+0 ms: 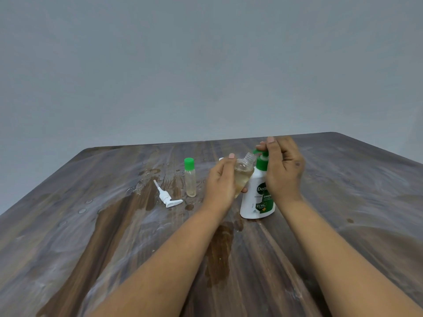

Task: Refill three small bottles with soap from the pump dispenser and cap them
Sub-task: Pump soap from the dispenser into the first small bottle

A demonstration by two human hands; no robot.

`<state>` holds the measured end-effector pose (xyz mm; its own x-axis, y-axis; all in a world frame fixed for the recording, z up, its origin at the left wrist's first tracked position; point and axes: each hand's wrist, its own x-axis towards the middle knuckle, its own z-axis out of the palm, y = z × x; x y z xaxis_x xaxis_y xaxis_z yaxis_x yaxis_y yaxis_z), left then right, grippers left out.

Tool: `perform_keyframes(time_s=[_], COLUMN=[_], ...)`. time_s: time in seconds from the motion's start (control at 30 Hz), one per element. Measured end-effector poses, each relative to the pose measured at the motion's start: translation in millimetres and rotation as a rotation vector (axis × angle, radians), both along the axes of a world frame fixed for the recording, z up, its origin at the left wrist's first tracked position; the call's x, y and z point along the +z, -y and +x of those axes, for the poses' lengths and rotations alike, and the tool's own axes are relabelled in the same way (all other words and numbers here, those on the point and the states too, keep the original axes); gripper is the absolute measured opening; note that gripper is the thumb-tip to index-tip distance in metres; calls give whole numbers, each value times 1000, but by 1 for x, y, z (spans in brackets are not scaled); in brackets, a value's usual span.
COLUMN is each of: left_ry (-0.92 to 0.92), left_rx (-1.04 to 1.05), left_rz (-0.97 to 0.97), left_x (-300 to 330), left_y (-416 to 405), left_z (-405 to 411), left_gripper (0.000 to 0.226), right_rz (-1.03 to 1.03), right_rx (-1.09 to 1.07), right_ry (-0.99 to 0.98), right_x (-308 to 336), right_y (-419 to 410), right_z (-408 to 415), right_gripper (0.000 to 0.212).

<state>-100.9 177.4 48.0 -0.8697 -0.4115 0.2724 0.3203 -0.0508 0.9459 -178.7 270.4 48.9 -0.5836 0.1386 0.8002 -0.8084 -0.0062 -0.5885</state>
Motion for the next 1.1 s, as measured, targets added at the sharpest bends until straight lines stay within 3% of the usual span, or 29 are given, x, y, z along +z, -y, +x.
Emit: perform_keyframes(time_s=[0.2,1.1], left_ry=[-1,-10], left_rx=[4,2], left_rz=[6,6], left_x=[1,1], left_y=[0,0], left_z=[0,0], left_gripper=[36,36], right_rz=[-80,-50], right_rx=[30,50], right_ry=[-11,95], right_x=[1,9], right_y=[0,-1], right_z=[2,6], right_gripper=[31,34])
